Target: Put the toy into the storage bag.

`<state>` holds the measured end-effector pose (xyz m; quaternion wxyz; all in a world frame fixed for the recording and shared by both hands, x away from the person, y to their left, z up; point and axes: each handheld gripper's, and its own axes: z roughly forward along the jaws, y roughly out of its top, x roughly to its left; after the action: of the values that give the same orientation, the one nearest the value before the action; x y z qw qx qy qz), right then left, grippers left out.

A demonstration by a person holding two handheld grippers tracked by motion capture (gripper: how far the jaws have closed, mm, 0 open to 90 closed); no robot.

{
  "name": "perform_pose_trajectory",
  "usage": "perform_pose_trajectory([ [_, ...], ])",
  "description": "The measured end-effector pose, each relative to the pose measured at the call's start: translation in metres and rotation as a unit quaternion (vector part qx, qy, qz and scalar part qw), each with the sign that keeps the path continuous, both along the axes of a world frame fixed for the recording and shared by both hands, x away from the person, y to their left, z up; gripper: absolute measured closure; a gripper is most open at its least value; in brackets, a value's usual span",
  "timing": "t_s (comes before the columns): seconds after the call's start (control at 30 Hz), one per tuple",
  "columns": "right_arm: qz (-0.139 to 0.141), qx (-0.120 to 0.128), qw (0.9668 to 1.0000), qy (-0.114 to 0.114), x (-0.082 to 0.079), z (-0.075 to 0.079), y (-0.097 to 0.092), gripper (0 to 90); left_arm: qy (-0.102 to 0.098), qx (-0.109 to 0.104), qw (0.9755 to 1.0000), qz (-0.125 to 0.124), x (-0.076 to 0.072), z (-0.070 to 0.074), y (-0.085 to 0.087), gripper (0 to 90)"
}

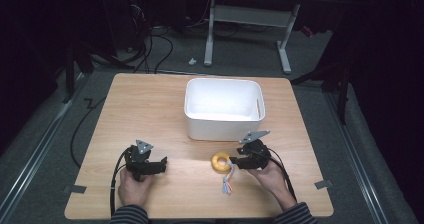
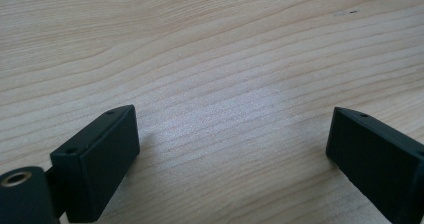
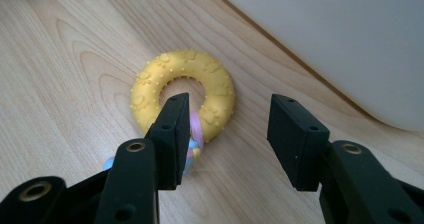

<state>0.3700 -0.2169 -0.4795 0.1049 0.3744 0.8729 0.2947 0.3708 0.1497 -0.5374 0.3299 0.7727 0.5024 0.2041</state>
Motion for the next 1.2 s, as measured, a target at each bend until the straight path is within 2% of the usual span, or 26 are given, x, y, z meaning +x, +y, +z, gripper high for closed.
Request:
perform_pose_trajectory([
  [0.03, 0.003, -0.010, 0.9999, 0.009, 0.003, -0.001, 0.006, 51.5, 0.000, 0.000, 1.0000, 0.000, 0.000, 0.000, 0.000, 7.2],
  [0.23, 0.012, -0.030, 0.9991, 0.026, 0.013, -0.004, 0.019, 52.1, 0.000, -0.001, 1.0000, 0.001, 0.000, 0.000, 0.000, 7.4],
  [0.4, 0.012, -0.048, 0.9982, 0.034, 0.017, -0.009, 0.028, 52.8, -0.001, -0.001, 1.0000, 0.001, 0.000, 0.000, 0.000, 7.5],
  [0.77, 0.001, -0.052, 0.9979, 0.037, 0.025, -0.016, 0.030, 58.9, -0.001, 0.000, 1.0000, 0.000, 0.000, 0.000, 0.000, 7.8],
  [0.93, 0.007, -0.063, 0.9969, 0.046, 0.027, -0.021, 0.036, 60.9, -0.001, 0.000, 1.0000, 0.000, 0.000, 0.000, 0.000, 7.8],
  [1.2, 0.013, -0.065, 0.9966, 0.049, 0.027, -0.021, 0.037, 63.8, -0.001, 0.000, 1.0000, 0.000, 0.000, 0.000, 0.000, 8.0],
])
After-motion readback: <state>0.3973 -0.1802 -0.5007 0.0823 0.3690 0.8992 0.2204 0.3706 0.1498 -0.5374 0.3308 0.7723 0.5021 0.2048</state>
